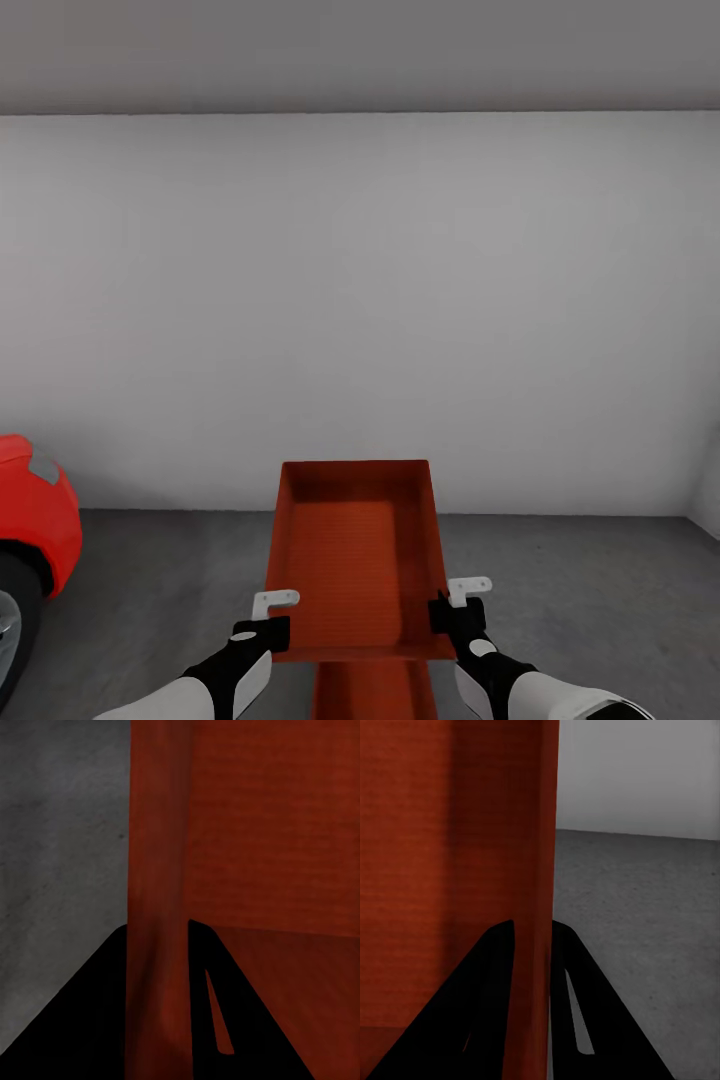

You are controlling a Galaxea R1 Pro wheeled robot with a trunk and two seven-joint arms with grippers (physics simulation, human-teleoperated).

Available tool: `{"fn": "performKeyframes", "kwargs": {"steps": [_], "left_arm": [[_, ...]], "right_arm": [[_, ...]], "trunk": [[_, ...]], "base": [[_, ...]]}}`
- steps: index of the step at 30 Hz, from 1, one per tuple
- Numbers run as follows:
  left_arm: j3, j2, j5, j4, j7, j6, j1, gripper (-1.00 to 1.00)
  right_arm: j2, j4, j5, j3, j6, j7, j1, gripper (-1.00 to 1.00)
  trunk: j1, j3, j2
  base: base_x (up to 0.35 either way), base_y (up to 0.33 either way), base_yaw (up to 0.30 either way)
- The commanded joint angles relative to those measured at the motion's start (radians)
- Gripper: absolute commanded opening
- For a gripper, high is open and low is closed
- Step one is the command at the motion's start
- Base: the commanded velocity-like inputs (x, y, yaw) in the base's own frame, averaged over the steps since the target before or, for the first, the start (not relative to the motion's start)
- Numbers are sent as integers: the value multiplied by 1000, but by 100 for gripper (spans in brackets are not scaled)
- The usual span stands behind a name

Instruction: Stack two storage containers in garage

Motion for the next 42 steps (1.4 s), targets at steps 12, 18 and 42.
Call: {"fn": "performKeyframes", "kwargs": {"steps": [12,18,42], "left_arm": [[8,0,2,-5,0,2,0,-100],[8,0,2,-5,0,1,0,-100],[8,-1,2,-5,0,2,0,-100]], "right_arm": [[2,3,-13,-47,-5,-1,0,-100],[0,3,-13,-46,1,0,0,-100],[0,3,-13,-46,5,1,0,-100]], "trunk": [[0,0,-1],[0,-3,-1],[0,-40,-1]], "base": [[0,0,0],[0,0,0],[0,0,0]]}}
